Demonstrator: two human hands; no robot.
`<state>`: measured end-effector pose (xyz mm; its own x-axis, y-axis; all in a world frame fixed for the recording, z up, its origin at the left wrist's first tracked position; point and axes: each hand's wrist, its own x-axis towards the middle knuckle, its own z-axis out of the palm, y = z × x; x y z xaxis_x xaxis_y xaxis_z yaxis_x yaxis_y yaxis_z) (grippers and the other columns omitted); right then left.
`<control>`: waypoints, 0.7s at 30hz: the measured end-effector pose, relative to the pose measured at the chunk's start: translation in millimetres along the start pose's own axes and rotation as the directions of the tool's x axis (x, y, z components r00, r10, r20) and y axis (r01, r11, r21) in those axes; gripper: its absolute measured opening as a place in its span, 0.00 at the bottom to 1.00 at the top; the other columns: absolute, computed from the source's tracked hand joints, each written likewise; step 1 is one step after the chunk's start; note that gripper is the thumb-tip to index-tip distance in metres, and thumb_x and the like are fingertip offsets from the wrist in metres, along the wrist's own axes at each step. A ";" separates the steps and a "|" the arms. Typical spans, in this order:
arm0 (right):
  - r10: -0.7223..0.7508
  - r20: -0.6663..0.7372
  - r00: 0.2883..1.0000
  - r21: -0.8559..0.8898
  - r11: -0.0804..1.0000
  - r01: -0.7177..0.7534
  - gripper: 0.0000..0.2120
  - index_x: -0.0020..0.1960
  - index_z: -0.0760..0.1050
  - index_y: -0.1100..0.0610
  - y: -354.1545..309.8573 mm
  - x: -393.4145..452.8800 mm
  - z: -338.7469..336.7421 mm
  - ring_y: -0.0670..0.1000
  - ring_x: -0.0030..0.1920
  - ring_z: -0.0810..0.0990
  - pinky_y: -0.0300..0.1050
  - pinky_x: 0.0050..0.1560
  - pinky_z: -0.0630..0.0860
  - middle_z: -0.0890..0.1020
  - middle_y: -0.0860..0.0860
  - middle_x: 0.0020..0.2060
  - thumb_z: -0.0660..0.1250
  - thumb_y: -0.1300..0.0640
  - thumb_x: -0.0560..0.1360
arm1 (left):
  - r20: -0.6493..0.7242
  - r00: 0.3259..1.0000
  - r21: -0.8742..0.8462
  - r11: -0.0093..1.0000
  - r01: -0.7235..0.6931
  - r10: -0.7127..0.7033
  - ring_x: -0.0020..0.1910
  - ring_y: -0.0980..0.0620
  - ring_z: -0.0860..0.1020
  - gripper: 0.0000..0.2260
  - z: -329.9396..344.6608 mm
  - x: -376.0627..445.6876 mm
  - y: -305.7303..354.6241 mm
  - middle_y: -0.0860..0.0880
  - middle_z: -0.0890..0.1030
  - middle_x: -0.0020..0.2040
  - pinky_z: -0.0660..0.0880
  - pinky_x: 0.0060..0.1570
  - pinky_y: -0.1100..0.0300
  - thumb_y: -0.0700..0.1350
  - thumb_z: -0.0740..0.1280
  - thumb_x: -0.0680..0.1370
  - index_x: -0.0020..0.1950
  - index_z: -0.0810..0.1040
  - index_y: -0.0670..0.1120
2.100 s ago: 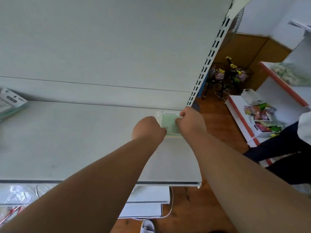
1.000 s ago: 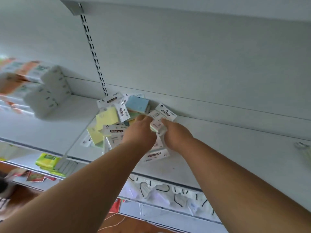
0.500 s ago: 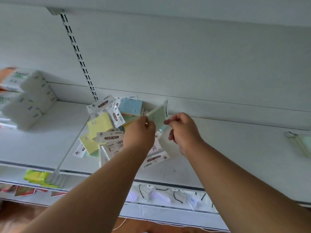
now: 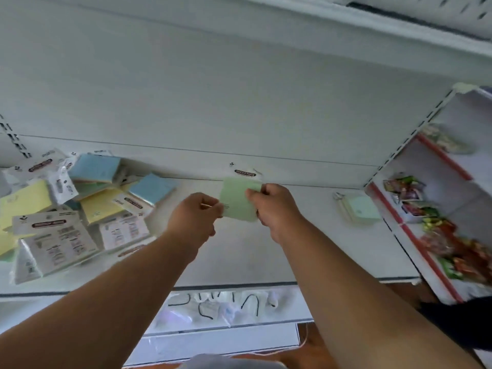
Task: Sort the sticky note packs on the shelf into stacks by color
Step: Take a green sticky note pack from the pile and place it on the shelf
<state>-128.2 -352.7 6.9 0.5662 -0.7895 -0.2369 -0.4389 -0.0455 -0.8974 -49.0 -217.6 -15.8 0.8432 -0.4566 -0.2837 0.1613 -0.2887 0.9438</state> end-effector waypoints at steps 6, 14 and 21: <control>-0.124 -0.159 0.979 -0.252 0.964 0.081 0.12 0.30 0.69 0.58 42.3 47.9 -124.1 0.54 0.30 0.70 0.44 0.29 0.64 0.70 0.50 0.26 0.65 0.56 0.71 | 0.079 0.986 0.354 0.920 -0.168 0.150 0.34 0.49 0.81 0.05 135.0 -7.3 25.1 0.52 0.82 0.36 0.76 0.32 0.57 0.49 0.70 0.74 0.41 0.79 0.50; -0.228 -0.127 0.965 -0.537 0.834 0.126 0.09 0.45 0.79 0.56 95.9 112.1 -270.2 0.54 0.41 0.81 0.45 0.39 0.76 0.83 0.51 0.41 0.68 0.50 0.74 | 0.092 0.987 0.484 0.860 -0.160 0.132 0.38 0.51 0.79 0.07 305.8 -22.2 37.0 0.53 0.82 0.39 0.77 0.37 0.57 0.51 0.67 0.75 0.41 0.77 0.49; -0.218 -0.008 0.976 -0.689 0.709 0.153 0.14 0.35 0.72 0.55 110.2 137.9 -301.6 0.56 0.38 0.78 0.43 0.31 0.68 0.77 0.52 0.33 0.65 0.49 0.75 | -0.011 0.990 0.611 0.784 -0.107 0.144 0.40 0.50 0.77 0.06 355.0 -25.8 36.9 0.54 0.79 0.40 0.71 0.35 0.59 0.51 0.64 0.76 0.43 0.77 0.50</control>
<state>-308.9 -651.2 -12.3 0.6425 -0.7656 -0.0323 -0.7052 -0.5743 -0.4159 -246.9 -515.3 -33.9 0.8634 -0.4838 -0.1432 -0.2772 -0.6920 0.6666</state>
